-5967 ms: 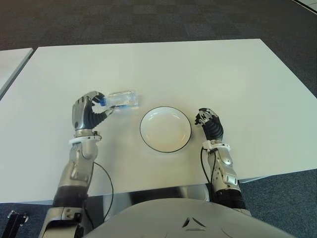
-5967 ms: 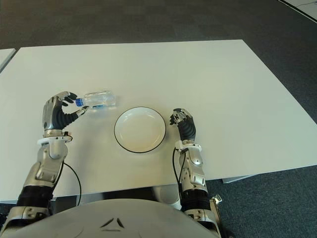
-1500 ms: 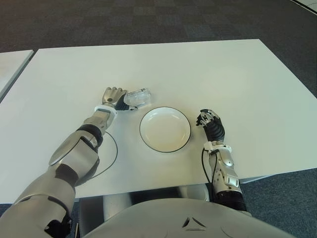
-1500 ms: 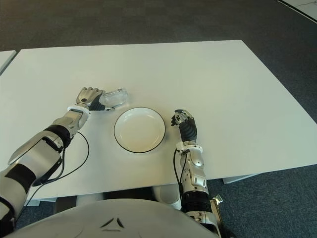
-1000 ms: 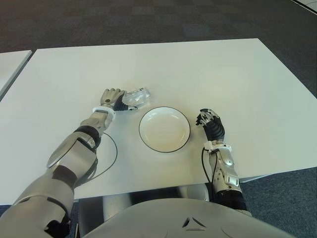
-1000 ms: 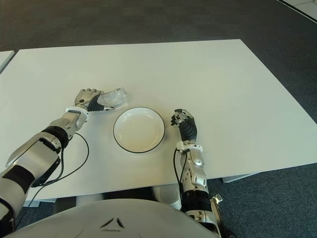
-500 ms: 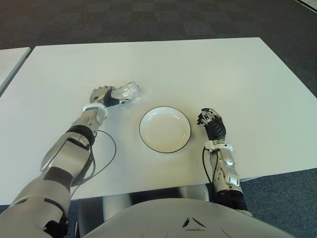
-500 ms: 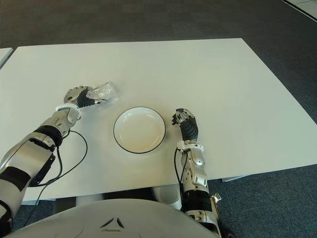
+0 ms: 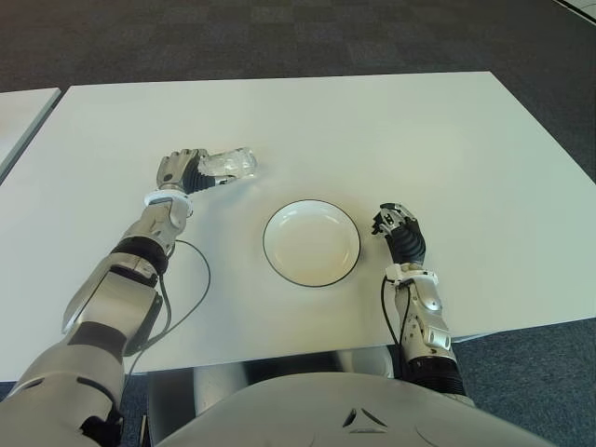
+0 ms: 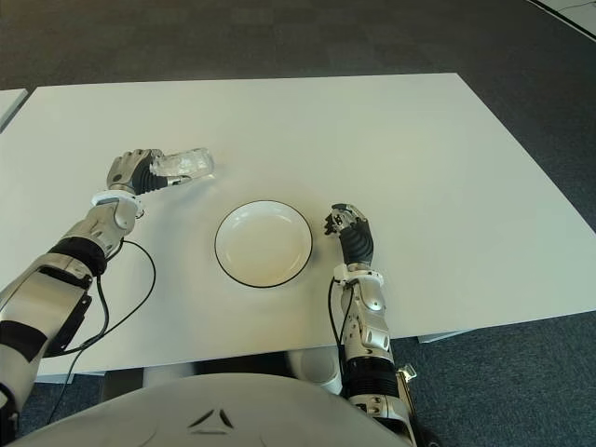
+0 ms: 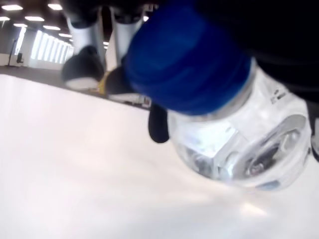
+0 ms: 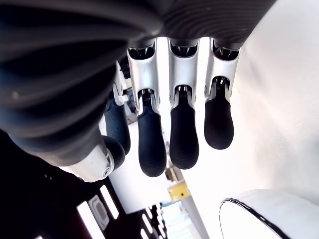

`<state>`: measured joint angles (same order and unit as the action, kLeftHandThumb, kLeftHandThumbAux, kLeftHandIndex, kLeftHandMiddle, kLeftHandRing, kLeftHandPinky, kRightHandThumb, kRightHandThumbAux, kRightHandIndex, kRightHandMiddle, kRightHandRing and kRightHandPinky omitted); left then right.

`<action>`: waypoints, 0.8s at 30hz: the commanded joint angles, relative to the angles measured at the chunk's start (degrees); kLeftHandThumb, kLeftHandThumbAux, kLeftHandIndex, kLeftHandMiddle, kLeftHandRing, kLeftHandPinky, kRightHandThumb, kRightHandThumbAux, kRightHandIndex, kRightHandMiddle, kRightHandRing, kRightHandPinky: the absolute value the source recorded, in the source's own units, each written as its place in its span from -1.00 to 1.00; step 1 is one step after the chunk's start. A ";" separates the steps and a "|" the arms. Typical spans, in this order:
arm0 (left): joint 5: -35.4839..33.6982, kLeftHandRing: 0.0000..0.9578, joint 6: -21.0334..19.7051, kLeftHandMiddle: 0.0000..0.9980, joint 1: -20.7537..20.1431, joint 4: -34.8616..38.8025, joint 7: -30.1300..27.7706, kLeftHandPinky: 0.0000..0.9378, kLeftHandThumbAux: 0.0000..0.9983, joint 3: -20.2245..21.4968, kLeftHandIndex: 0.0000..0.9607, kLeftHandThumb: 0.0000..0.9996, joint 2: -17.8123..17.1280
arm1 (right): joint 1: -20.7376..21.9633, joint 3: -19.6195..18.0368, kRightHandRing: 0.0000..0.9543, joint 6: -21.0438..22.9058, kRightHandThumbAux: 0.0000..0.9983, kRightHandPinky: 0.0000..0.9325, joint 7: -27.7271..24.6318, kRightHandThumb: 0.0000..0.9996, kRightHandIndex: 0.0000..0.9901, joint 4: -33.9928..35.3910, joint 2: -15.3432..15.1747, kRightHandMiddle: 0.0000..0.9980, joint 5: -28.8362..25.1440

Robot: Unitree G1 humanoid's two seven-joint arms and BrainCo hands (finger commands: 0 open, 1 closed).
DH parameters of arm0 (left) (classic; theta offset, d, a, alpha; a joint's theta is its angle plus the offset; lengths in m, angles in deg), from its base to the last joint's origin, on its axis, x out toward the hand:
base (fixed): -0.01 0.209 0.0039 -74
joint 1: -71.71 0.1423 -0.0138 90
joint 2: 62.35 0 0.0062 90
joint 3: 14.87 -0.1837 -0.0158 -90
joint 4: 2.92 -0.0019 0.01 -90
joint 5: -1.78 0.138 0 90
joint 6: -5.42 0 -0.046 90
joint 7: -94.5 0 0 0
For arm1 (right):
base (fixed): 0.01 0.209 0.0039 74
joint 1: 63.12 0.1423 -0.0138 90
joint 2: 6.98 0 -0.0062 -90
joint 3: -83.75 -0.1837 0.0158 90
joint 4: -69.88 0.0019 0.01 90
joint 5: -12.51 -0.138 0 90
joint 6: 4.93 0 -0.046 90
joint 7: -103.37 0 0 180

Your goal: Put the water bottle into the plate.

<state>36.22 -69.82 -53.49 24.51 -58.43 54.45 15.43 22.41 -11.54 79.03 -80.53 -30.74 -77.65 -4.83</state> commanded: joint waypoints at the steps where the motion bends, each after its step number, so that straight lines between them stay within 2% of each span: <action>1: -1.13 0.77 1.27 0.14 2.65 6.67 1.80 0.82 0.33 2.21 -0.13 0.70 -1.51 | -1.22 -0.19 0.32 1.98 0.46 0.38 1.00 0.41 -0.12 -0.64 1.76 0.25 0.13; 6: 0.16 0.77 0.52 0.15 6.31 15.96 2.46 0.80 0.33 3.63 -0.13 0.70 -2.59 | -1.38 -0.18 0.32 2.50 0.46 0.38 1.22 0.41 -0.12 -0.34 1.85 0.25 0.01; 14: 2.68 0.73 -0.23 0.17 9.50 24.77 2.67 0.73 0.33 4.52 -0.12 0.70 -3.43 | -1.61 -0.17 0.32 2.92 0.45 0.36 1.44 0.41 -0.12 -0.07 1.98 0.25 -0.12; 20: 4.34 0.71 -1.66 0.17 11.75 31.07 1.38 0.72 0.33 5.05 -0.12 0.70 -3.42 | -1.70 -0.21 0.32 3.03 0.45 0.37 1.18 0.41 -0.12 0.03 2.03 0.24 -0.40; 24: 5.35 0.71 -3.54 0.16 14.22 38.11 -0.56 0.73 0.33 5.17 -0.12 0.69 -2.91 | -1.78 -0.15 0.32 2.81 0.46 0.37 0.85 0.41 -0.12 -0.06 1.97 0.25 -0.42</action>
<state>40.79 -72.42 -40.73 58.02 -57.77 58.91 12.55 22.23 -11.57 80.27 -79.92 -29.70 -77.64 -4.86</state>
